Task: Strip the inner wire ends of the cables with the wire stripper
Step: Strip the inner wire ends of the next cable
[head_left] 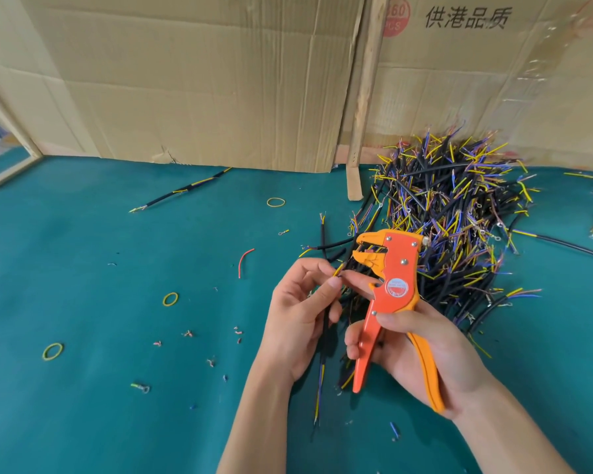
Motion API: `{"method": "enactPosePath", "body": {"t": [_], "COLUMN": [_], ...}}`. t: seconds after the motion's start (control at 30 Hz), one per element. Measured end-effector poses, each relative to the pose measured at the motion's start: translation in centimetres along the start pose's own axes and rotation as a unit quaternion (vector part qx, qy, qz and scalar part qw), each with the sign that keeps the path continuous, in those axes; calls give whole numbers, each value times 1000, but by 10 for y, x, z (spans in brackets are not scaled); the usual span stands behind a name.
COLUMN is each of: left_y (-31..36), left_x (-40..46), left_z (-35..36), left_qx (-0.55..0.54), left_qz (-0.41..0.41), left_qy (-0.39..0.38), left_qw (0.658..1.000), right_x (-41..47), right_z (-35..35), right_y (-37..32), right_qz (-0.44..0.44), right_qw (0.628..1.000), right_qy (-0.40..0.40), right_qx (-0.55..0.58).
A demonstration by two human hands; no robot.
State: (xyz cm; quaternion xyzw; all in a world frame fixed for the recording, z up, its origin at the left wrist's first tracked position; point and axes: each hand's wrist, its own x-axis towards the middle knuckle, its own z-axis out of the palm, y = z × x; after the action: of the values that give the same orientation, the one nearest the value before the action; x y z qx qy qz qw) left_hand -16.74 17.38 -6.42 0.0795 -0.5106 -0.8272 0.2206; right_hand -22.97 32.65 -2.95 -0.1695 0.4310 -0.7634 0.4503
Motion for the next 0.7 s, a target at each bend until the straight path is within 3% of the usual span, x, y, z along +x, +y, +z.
{"method": "enactPosePath", "body": {"t": [0.3, 0.7], "left_y": [-8, -13], "left_x": [3, 5], "left_z": [1, 3], "left_qx": [25, 94], "left_qz": [2, 62], "left_qy": [46, 124], "left_qw": [999, 986], "right_x": [0, -6], "right_z": [-3, -13], "right_y": [1, -7], "right_qz": [6, 4], "right_qw": [1000, 999], "right_qy": [-13, -12], "right_qx": [-1, 52]}}
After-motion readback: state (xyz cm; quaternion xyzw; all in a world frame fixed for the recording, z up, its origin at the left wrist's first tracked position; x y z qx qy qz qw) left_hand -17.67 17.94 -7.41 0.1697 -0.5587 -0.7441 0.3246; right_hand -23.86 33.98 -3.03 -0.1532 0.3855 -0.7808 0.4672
